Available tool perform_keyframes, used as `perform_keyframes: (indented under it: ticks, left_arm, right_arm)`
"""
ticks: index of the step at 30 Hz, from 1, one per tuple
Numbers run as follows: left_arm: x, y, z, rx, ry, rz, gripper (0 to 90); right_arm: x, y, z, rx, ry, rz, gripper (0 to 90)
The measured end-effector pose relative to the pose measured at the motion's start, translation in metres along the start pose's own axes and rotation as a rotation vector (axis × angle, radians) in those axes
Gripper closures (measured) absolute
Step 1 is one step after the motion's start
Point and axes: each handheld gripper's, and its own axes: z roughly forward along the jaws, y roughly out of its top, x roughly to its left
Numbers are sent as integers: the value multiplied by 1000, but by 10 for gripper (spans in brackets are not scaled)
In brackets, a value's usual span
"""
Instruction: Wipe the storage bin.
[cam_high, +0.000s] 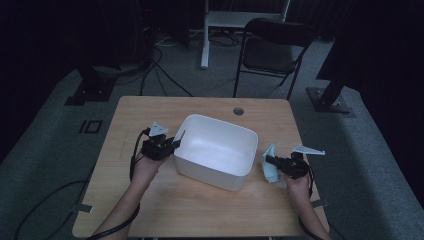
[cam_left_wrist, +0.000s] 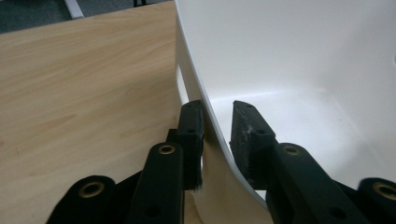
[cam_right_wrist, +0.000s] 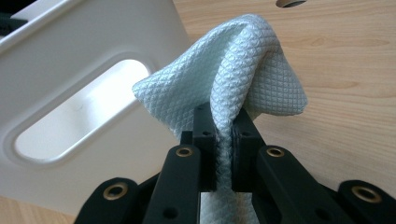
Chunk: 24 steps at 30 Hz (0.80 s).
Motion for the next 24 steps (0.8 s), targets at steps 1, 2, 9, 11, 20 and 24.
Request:
perform_keyframes:
  ticks: [1,2,9,11,20,24]
  left_arm:
    - [-2,-2,-3,-3,4,1,733]
    - [-3,-4,-5,-3,5,1,724]
    - [-10,-18,-20,-10,-37,-8,645]
    - [-13,-23,-24,-8,-51,-10,614]
    - [-25,-39,-40,-15,-74,-13,508]
    - [-24,-37,-46,-33,-92,-27,450]
  right_arm:
    - [0,-1,-1,-1,3,5,834]
    - [0,-1,-2,-2,1,2,833]
    - [0,-3,-6,-7,-4,9,829]
    - [0,-3,-6,-6,-2,9,829]
    - [1,-4,-6,-7,0,11,828]
    - [1,-5,-6,-9,-1,13,828]
